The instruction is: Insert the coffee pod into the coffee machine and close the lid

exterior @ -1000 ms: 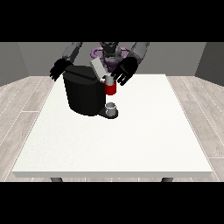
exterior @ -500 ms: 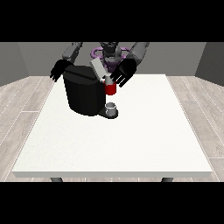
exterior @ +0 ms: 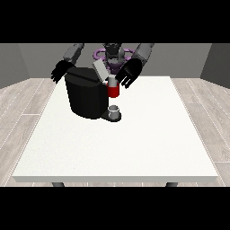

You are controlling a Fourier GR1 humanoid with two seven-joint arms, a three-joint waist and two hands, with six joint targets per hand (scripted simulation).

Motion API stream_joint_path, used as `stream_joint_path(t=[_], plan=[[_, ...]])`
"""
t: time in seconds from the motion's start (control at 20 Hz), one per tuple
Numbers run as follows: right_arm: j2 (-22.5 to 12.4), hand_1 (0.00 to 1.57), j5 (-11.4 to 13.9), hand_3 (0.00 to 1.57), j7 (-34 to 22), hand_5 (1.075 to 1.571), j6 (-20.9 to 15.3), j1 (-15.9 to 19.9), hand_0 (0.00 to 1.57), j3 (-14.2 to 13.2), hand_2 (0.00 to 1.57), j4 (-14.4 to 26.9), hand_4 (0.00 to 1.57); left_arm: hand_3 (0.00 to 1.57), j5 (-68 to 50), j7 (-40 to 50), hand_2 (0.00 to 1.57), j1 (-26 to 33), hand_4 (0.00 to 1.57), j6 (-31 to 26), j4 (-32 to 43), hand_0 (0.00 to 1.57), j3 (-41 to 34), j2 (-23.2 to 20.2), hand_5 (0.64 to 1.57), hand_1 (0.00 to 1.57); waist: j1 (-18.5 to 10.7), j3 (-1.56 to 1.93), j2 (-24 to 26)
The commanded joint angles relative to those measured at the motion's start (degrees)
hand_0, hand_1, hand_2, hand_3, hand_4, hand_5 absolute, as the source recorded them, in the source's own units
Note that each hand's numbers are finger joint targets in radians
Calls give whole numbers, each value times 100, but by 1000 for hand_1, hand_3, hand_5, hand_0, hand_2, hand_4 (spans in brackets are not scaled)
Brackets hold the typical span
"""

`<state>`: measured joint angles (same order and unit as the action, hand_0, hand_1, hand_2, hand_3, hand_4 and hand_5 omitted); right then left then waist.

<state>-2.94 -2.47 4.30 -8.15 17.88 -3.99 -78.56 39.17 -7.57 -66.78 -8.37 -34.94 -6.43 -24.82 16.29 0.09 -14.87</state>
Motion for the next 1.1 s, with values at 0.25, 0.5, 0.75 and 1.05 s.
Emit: stream_joint_path(t=[0.25, 0.5, 0.75, 1.05], plan=[[227, 0, 152, 0, 106, 1571, -285, 67, 0, 106, 0, 81, 411, 928, 84, -49, 1115, -200, 371, -138, 6, 1066, 5, -106, 1571, 1066, -85, -7, -73], [222, 0, 207, 0, 305, 1571, -254, -184, 0, 158, 0, 28, 353, 0, 376, -405, 0, 76, 0, -216, 7, 0, 321, -170, 1571, 0, -29, -6, -95], [136, 0, 119, 0, 114, 1571, -74, -349, 0, 191, 0, -53, 387, 0, 486, -226, 0, 185, 0, -212, 76, 0, 345, -113, 1571, 0, 56, -7, 152], [191, 0, 103, 0, -320, 1571, -222, -107, 0, 194, 0, -107, 363, 0, 388, -357, 0, -16, 0, -622, 133, 0, 183, -415, 1571, 0, -59, -10, 307]])
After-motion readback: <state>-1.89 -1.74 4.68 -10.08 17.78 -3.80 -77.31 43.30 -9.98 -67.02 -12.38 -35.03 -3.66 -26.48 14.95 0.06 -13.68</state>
